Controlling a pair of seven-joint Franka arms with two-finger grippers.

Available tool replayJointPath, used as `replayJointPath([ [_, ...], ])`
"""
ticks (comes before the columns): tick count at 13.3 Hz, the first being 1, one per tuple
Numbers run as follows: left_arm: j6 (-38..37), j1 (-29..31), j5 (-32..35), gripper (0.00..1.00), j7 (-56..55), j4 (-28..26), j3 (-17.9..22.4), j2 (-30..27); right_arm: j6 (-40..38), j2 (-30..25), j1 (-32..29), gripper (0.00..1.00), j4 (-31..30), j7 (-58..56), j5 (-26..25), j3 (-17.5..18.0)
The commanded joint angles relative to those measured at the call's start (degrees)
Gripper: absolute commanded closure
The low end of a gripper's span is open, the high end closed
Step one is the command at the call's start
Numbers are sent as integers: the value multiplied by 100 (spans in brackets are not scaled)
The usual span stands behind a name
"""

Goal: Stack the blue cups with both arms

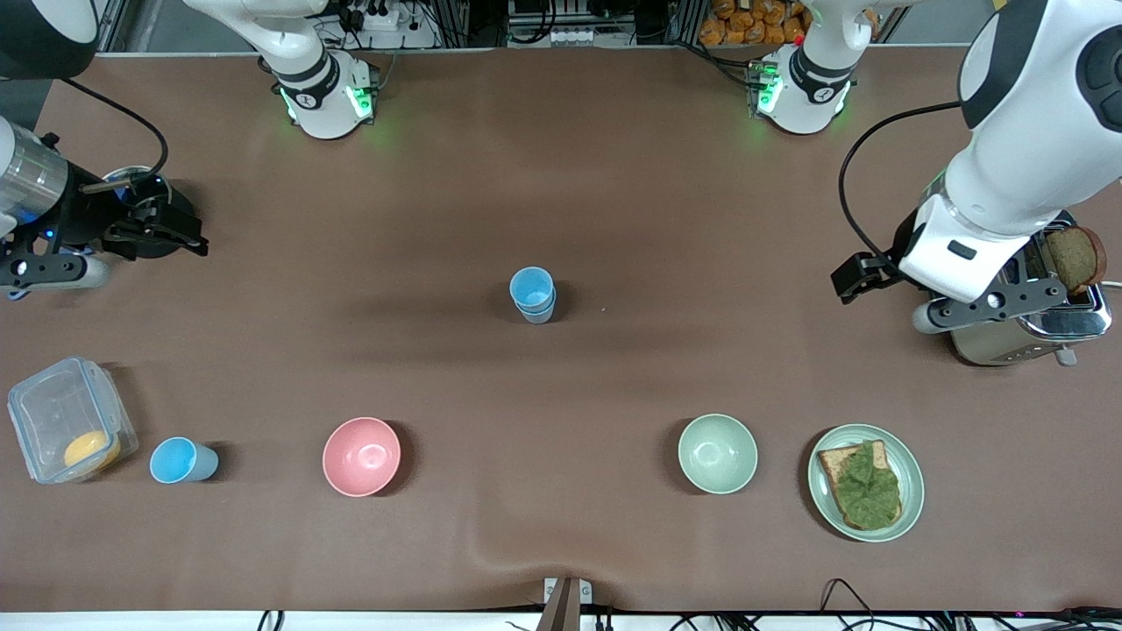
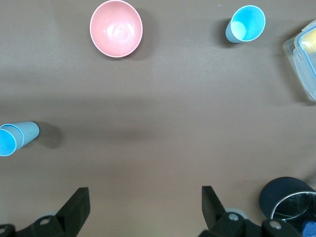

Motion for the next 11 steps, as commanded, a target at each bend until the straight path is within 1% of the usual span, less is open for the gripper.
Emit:
replayJointPath([
  [1, -82, 113, 37, 0, 923, -177, 111, -343, 9, -9, 47, 0, 33, 63, -24, -17],
  [2, -82, -35, 19, 0, 1381, -194, 416, -387, 9, -9, 47, 0, 33, 63, -24, -17],
  [3, -82, -333, -7, 0, 1559, -282, 794, -483, 26, -9, 39, 0, 24, 72, -24, -17],
  [4, -82, -405, -181, 0, 1596, -456, 1006, -650, 53, 0, 39, 0, 24, 72, -24, -17],
  [5, -82, -389, -366, 0, 1596, -571, 1060, -782, 70, 18, 21, 0, 15, 81, -24, -17],
  [9, -99, -397, -394, 0, 1614, -625, 1114, -958, 27, 53, -23, 0, 7, 55, -15, -26],
  [11, -221, -397, -412, 0, 1649, -643, 1122, -1020, -8, 35, -67, 0, -2, 11, -24, -52],
])
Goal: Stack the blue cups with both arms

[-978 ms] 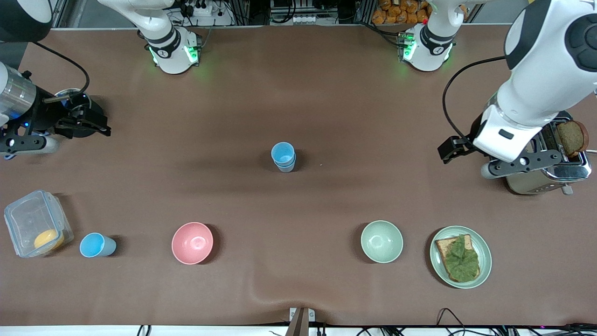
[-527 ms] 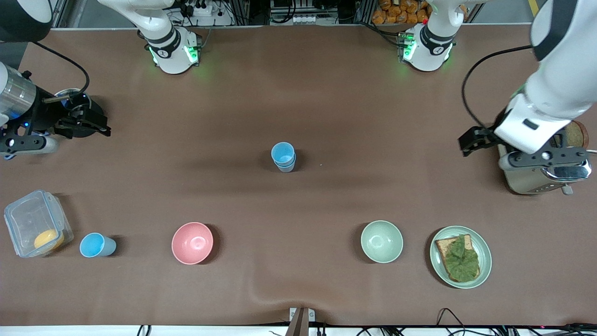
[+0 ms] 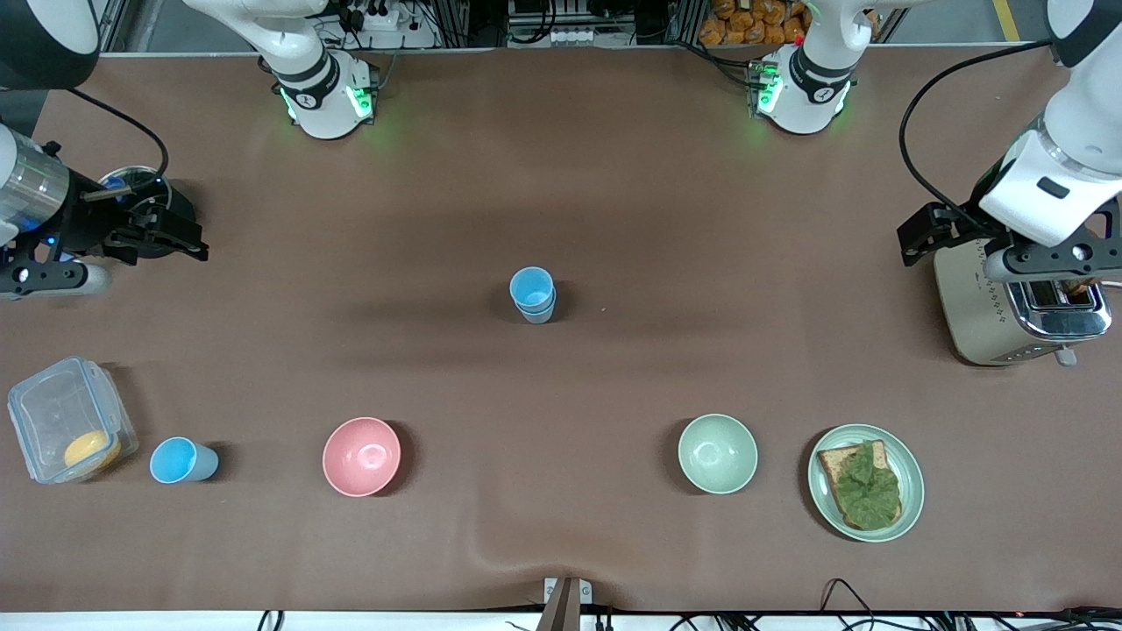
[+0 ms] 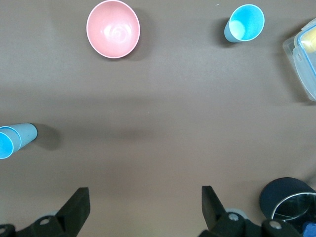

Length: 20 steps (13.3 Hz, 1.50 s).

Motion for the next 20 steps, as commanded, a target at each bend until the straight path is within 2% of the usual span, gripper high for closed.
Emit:
replayJointPath([
  [1, -129, -67, -151, 0, 198, -186, 204, -235, -56, -42, -55, 0, -3, 11, -11, -7],
  [6, -278, -67, -345, 0, 338, -186, 415, -341, -109, -59, -64, 0, -3, 2, -19, -16],
  [12, -340, -41, -634, 0, 383, -177, 425, -323, -82, -16, -38, 0, -21, 11, 7, -7],
  [20, -340, -50, -600, 0, 374, -142, 433, -288, -135, -42, -328, 0, -12, -420, -2, -7],
])
